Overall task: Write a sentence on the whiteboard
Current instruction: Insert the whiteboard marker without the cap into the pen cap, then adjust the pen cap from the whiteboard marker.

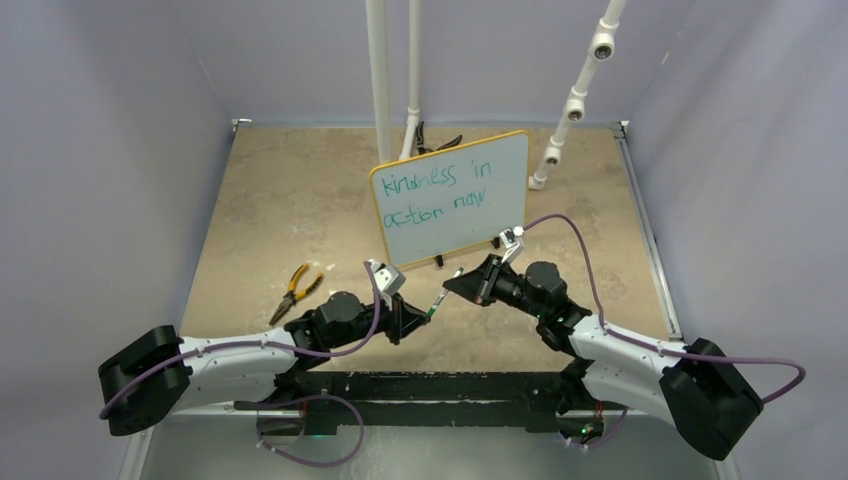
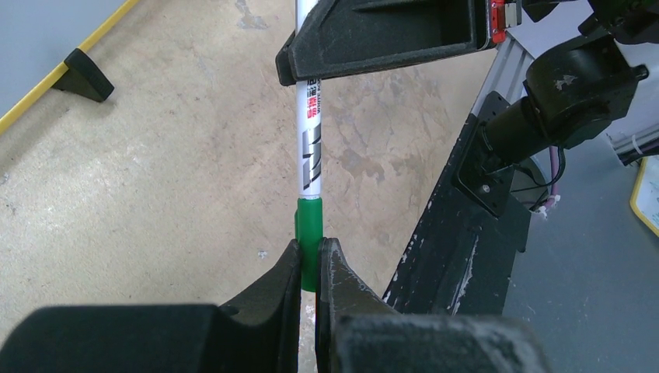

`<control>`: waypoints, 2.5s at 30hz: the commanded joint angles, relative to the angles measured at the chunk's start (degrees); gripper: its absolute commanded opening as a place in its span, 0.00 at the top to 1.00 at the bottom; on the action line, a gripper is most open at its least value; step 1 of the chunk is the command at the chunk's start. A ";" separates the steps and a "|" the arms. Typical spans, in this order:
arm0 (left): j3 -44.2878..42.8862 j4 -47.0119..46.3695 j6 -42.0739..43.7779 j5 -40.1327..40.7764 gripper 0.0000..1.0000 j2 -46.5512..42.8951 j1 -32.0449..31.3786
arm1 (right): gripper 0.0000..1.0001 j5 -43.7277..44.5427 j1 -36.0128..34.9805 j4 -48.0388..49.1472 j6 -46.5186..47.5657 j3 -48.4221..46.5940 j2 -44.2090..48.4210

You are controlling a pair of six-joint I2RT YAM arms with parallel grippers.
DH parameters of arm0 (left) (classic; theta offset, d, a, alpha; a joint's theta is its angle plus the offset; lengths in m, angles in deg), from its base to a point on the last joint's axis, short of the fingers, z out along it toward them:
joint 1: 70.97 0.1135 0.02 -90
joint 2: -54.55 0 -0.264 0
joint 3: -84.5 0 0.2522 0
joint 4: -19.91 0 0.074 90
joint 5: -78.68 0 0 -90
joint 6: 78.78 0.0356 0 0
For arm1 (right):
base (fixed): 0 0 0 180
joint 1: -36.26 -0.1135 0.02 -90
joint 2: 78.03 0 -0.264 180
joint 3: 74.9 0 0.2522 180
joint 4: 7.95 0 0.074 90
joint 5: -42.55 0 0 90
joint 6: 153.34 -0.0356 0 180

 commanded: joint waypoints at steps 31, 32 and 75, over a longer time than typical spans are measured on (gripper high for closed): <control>-7.56 13.57 -3.23 -1.79 0.37 -0.78 0.00 | 1.00 -0.67 -0.46 -4.37 1.76 -0.13 3.56; -7.87 13.63 -3.08 -1.97 0.37 0.09 0.00 | 1.00 -0.81 -0.46 -4.33 1.78 -0.13 3.55; -9.50 5.92 -1.98 -1.84 1.00 6.47 -0.96 | 1.00 -2.30 -3.60 -5.12 8.02 0.51 1.04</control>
